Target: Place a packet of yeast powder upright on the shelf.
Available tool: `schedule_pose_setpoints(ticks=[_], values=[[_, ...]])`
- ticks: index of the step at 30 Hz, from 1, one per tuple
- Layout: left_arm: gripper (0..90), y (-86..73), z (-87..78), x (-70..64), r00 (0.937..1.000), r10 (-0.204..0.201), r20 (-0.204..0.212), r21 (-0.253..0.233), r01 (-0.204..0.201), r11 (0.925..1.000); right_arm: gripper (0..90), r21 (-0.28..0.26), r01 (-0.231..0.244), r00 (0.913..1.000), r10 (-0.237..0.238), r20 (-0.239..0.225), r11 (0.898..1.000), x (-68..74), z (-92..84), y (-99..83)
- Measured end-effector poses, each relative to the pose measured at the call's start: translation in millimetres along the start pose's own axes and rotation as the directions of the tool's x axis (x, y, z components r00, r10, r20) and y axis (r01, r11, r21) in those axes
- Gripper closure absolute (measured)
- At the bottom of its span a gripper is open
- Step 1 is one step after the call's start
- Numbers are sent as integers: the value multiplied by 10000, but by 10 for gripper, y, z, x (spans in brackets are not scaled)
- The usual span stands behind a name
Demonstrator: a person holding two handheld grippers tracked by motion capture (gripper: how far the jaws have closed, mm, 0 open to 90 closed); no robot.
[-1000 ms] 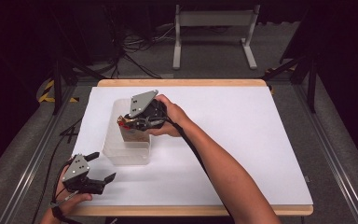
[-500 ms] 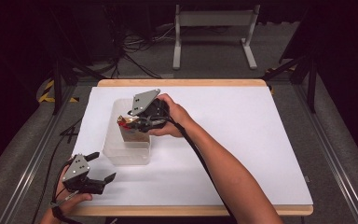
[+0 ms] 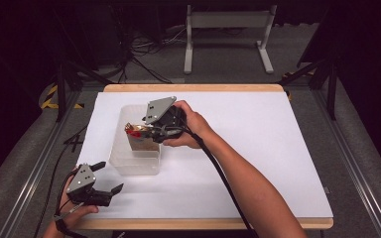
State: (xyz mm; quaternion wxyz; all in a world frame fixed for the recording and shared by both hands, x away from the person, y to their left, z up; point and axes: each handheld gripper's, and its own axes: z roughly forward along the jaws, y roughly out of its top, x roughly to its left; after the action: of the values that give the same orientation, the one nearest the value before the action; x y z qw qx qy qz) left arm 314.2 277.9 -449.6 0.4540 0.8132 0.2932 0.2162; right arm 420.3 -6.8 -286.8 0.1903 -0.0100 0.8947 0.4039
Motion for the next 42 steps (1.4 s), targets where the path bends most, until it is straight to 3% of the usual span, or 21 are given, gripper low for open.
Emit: schedule_pose_setpoints(ticks=[10,31,42], values=[[46,8,9,-8,10000,15,-36,10,-15,10000,533,518,-135,9992,115,387,9986,27,-169,-114],[47,12,26,-15,10000,47,-48,155,-47,9999,460,864,-450,9956,376,860,9952,54,-486,-397],[45,17,28,-15,10000,57,-57,173,-56,9998,388,1213,-719,9886,545,1406,9900,68,-573,-555]])
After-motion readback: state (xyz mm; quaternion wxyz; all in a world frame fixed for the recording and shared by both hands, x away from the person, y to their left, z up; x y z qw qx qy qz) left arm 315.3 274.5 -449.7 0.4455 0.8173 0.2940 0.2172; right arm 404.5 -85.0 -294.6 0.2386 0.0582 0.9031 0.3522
